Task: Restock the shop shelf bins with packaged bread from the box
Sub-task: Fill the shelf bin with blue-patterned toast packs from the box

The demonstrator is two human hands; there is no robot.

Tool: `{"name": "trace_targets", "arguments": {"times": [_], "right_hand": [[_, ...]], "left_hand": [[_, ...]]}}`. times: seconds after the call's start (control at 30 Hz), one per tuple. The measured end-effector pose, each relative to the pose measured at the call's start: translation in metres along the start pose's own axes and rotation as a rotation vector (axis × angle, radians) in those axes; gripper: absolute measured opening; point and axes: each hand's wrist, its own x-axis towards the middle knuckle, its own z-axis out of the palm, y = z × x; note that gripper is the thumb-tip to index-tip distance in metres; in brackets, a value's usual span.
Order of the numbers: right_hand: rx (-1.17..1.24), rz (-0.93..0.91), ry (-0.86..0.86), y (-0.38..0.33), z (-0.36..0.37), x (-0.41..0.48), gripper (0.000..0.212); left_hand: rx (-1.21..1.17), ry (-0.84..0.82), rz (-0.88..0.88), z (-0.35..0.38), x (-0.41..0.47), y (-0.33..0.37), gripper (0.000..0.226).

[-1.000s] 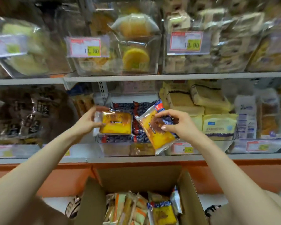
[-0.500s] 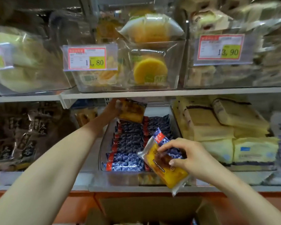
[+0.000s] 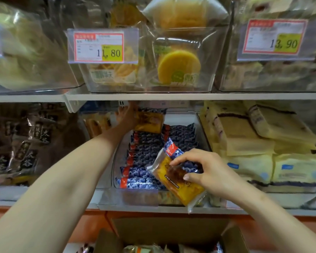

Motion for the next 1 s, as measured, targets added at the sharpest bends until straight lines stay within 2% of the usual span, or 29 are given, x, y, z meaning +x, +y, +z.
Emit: {"name": "trace_targets", "arguments": {"times": [0.13,0.33,0.5,0.6,0.7,0.87,1.0], "right_hand": [[0.012,-0.008,-0.006,0.001,0.001,0.002,0.051],[0.108,-0.002,0.043,-0.007,0.003,0.011,0.043],[0.218,0.016,0.141,-0.009,0.003,0.028,0.04],[0.061,-0.02,0.159,-0.013,0.002,0.069,0.038],[-0.195,-0.016,0.029,-0.022,0.003,0.126,0.035],[-0.384,-0.024,-0.174,-0.012,0.018,0.194,0.052],[-0.587,-0.057,-0.293,-0.001,0.034,0.222,0.046]], "left_hand": [[-0.004,-0.067,0.027,-0.007,-0.014,0.001,0.063],[-0.046,-0.029,0.135,-0.027,-0.077,-0.006,0.053],[-0.179,-0.07,0.148,-0.046,-0.142,-0.002,0.048],[-0.219,-0.021,0.186,-0.055,-0.176,-0.003,0.037],[-0.288,-0.043,0.196,-0.051,-0.199,-0.014,0.026],[-0.355,-0.024,0.226,-0.057,-0.209,-0.024,0.022],[-0.37,-0.031,0.252,-0.07,-0.201,-0.027,0.021]]}}
